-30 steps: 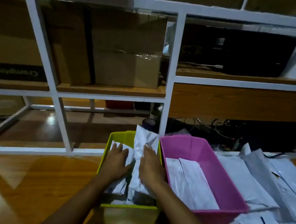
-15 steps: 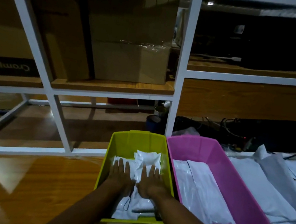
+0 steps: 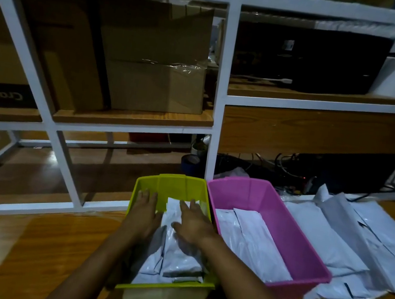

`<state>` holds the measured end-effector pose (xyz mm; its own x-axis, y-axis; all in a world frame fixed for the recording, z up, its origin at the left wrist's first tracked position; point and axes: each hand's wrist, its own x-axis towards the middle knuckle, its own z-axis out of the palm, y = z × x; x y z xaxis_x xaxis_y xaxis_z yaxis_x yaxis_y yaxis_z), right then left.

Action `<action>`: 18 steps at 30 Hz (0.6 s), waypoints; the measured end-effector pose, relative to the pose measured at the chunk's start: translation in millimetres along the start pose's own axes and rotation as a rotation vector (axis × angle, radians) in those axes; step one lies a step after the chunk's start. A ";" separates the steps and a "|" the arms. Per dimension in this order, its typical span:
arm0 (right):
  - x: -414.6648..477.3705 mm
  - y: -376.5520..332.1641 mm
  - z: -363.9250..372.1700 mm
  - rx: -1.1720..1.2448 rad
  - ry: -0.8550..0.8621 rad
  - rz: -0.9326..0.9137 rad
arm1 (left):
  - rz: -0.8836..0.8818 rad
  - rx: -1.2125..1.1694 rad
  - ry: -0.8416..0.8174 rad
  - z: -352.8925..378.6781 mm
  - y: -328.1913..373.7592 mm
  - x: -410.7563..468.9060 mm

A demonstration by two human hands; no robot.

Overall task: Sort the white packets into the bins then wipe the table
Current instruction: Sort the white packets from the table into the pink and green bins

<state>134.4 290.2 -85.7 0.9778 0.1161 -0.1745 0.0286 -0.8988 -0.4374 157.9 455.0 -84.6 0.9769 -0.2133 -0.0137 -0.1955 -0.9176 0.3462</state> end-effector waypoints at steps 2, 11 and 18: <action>-20.7 0.5 -16.3 0.062 0.115 -0.020 | 0.059 -0.113 0.143 -12.7 8.9 -17.0; -166.0 53.1 -55.7 0.220 0.619 -0.112 | 0.242 -0.336 0.476 -9.7 121.6 -121.6; -277.6 135.2 -70.5 0.220 0.719 -0.020 | 0.314 -0.442 0.466 40.7 229.5 -181.9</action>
<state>-118.6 106.6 -34.2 0.8745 -0.2406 0.4212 0.0794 -0.7856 -0.6136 -68.1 269.6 -40.9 0.8352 -0.1889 0.5165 -0.5162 -0.5933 0.6177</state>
